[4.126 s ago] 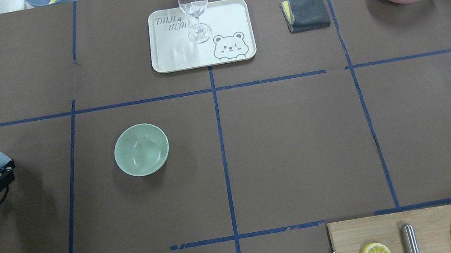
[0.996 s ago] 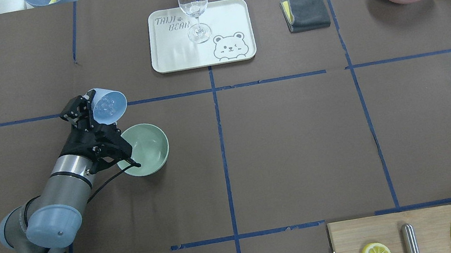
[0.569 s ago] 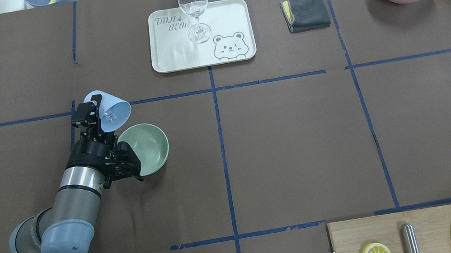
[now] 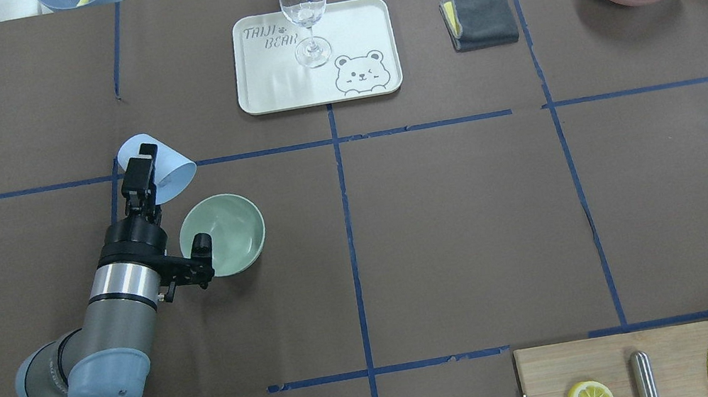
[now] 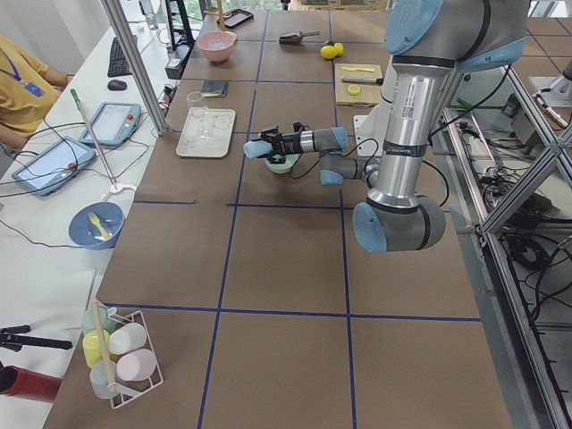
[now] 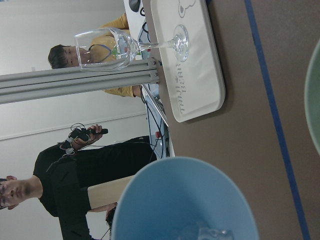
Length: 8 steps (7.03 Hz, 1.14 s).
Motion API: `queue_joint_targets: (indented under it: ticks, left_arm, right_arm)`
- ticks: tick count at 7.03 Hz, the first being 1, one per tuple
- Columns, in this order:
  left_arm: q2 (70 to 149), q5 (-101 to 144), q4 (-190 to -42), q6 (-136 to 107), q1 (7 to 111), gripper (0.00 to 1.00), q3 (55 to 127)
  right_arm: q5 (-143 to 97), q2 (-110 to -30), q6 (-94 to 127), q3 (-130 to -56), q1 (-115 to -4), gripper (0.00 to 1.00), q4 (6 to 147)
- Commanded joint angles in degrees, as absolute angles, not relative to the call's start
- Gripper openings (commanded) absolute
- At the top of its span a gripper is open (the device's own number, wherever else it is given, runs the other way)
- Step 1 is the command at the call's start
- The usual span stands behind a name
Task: Pour ice into bowl
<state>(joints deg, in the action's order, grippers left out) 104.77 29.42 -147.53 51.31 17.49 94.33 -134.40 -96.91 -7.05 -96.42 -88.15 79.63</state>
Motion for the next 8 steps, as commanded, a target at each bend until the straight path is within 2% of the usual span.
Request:
queue_joint_targets:
  ticks: [1,8]
  left_arm:
    - [104.77,27.95,-147.48,55.02,17.32,0.00,94.04]
    - [104.68,27.16,-147.74,56.69,16.44,0.00,94.13]
  right_arm:
    - [-134.39,-97.12,-7.03,-96.42,-88.15,1.00,79.63]
    - [-134.47,-97.21,-7.03,-96.42,-88.15,1.00,79.63]
